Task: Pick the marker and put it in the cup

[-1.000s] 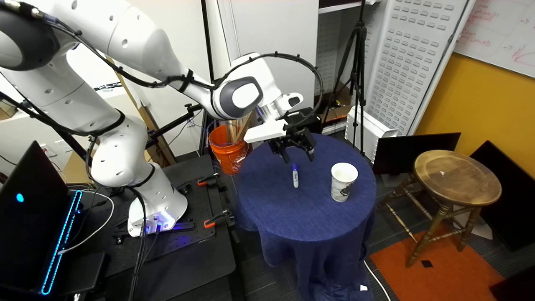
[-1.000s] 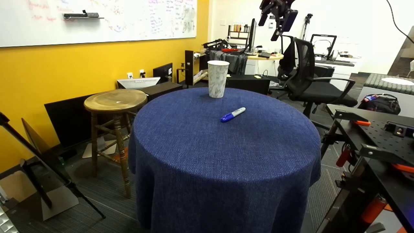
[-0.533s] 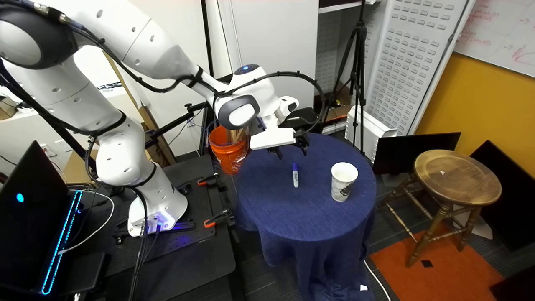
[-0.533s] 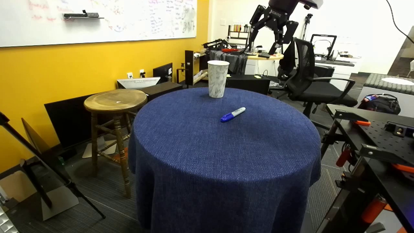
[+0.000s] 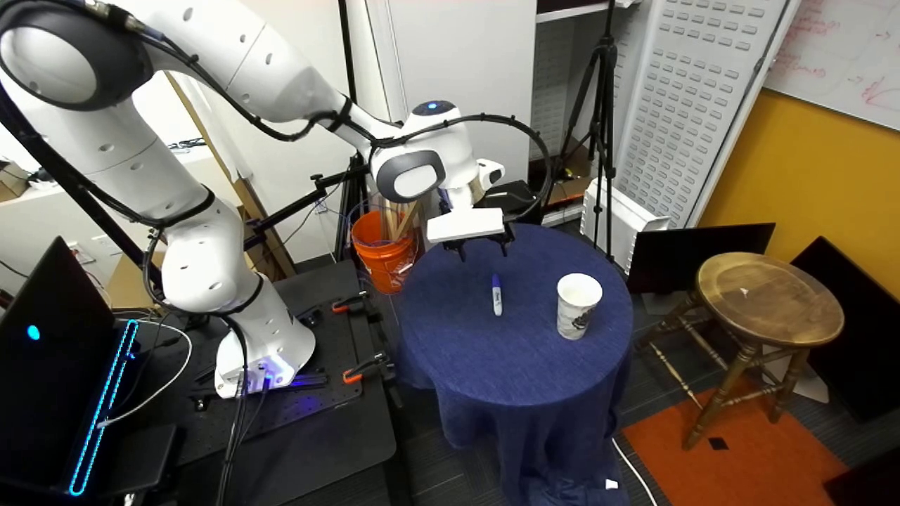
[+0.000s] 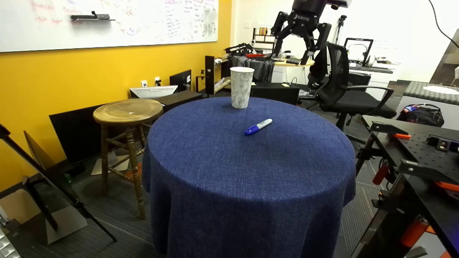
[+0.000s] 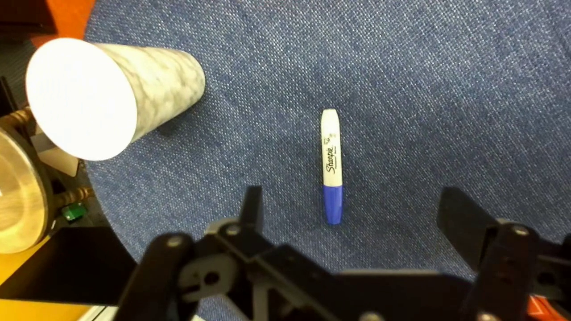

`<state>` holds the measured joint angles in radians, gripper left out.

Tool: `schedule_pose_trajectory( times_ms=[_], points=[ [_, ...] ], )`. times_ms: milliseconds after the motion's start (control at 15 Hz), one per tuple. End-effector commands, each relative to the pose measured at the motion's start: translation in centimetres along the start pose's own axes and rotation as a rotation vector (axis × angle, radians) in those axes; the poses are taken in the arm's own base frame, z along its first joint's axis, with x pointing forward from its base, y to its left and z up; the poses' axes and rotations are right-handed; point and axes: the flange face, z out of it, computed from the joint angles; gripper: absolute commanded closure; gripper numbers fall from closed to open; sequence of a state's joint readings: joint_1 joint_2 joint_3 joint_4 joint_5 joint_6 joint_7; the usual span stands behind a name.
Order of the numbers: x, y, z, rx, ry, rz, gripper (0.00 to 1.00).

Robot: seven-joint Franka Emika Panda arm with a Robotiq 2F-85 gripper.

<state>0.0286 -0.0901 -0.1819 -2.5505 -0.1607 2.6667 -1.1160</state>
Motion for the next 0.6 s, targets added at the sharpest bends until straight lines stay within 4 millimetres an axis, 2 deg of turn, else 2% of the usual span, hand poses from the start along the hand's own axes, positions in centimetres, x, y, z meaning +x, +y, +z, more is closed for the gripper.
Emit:
schedule_pose_trajectory(
  times_ms=[0, 533],
  points=[
    [0.0, 0.25, 0.22, 0.005, -0.009, 0.001, 0.0],
    [0.0, 0.71, 1.08, 0.027, -0.021, -0.006, 0.0]
  ],
)
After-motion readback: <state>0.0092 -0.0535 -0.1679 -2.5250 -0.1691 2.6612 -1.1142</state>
